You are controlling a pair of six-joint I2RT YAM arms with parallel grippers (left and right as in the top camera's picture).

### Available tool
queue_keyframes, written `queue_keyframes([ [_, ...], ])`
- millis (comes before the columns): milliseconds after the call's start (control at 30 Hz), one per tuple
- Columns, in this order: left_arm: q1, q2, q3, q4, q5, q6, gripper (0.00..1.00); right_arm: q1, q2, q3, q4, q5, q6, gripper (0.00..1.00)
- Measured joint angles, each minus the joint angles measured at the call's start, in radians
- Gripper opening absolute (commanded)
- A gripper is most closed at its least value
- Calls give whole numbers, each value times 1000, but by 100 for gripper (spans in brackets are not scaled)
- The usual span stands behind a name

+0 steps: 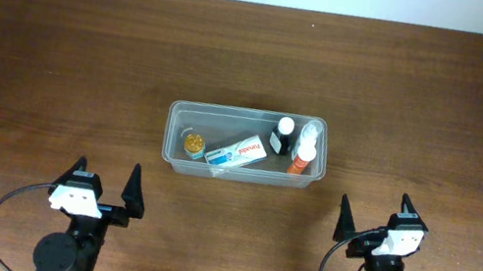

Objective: Pack container

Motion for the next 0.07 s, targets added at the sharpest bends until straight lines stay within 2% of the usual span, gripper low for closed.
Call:
queue_keyframes([
  [67, 0, 0, 0, 0, 0, 0, 99, 0, 0, 0, 0, 0, 0, 98],
])
